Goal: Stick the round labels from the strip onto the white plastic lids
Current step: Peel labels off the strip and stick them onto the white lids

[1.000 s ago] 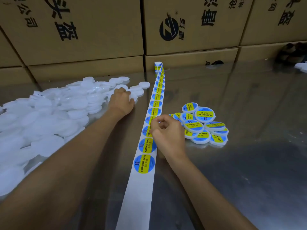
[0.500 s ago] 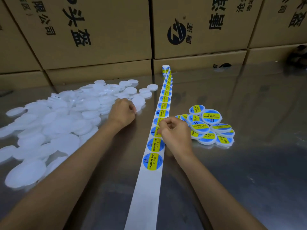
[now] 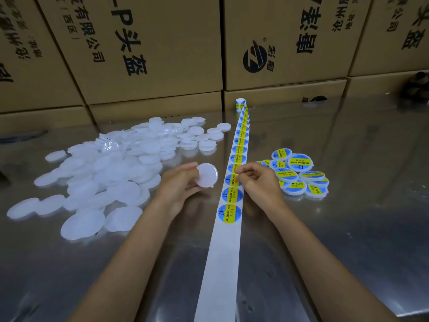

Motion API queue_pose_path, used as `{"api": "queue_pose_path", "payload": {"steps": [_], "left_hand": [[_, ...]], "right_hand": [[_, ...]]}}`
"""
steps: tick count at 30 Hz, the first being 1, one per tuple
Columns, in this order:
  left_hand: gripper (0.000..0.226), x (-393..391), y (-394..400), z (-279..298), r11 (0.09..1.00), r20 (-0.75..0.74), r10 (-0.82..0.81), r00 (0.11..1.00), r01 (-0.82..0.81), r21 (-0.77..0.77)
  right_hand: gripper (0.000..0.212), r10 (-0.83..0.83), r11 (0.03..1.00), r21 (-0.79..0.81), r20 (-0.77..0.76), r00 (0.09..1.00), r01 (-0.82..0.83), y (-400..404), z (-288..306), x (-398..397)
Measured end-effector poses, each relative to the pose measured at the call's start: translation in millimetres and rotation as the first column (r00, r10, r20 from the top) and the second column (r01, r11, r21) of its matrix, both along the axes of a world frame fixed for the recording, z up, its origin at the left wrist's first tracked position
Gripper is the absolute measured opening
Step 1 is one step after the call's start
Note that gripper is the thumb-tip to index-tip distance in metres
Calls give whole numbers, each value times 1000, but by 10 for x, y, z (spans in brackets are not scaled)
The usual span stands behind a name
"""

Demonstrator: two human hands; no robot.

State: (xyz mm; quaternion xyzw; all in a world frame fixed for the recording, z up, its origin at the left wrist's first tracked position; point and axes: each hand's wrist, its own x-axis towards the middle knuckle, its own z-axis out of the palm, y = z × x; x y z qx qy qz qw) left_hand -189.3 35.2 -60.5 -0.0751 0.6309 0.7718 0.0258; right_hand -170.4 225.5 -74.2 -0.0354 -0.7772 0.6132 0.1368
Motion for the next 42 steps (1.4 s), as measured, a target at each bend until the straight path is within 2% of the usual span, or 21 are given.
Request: {"api": "queue_pose_path", "payload": {"steps": [3, 6, 9, 13, 16, 23, 26, 28, 31, 33, 36, 39, 42], "left_hand": [[31, 54, 100, -5, 995, 41, -57, 998, 54, 90], [27, 78, 192, -48, 992, 23, -50, 998, 47, 118], [17, 130, 248, -95, 996, -12, -54, 998, 55, 68], [22, 207, 292, -112, 991, -63, -129, 990, 127, -42], [15, 244, 333, -108, 977, -138, -161, 977, 139, -159], [18, 274, 363, -72, 965, -170, -200, 965, 164, -205], [19, 270, 359, -77, 966, -161, -177, 971, 140, -220], [19, 258, 346, -89, 963, -146, -165, 975, 128, -237], [20, 241, 332, -99, 958, -128, -168, 978, 131, -255], [25, 246, 334, -91, 963, -124, -167, 978, 135, -233], [37, 271, 337, -67, 983, -135, -147, 980, 129, -132], [47, 285, 325, -36, 989, -130, -141, 981, 147, 36], [45, 293, 341, 2, 968, -91, -181, 979, 194, 161]], "right_hand": [[17, 141, 982, 124, 20, 990, -143, 83, 19, 129], [22, 298, 898, 301, 117, 947, -320, 134, -15, 253], [37, 305, 801, 501, 131, 943, -328, 138, -46, 310], [37, 299, 789, 538, 85, 950, -297, 133, -30, 329], [34, 289, 803, 529, 55, 956, -274, 116, -38, 337], [22, 228, 837, 507, 16, 974, -205, 47, -63, 306], [19, 195, 875, 456, -28, 980, -161, 9, -58, 320], [18, 194, 922, 352, -63, 979, -160, -20, -26, 334], [19, 168, 986, 29, -53, 984, -167, 4, 55, 329], [15, 146, 971, -185, -37, 989, -151, 35, 91, 323], [14, 110, 914, -387, -49, 993, -121, 61, 118, 327], [14, 90, 887, -448, -61, 994, -108, 62, 135, 321], [14, 66, 913, -398, -70, 995, -89, 42, 127, 317]]}}
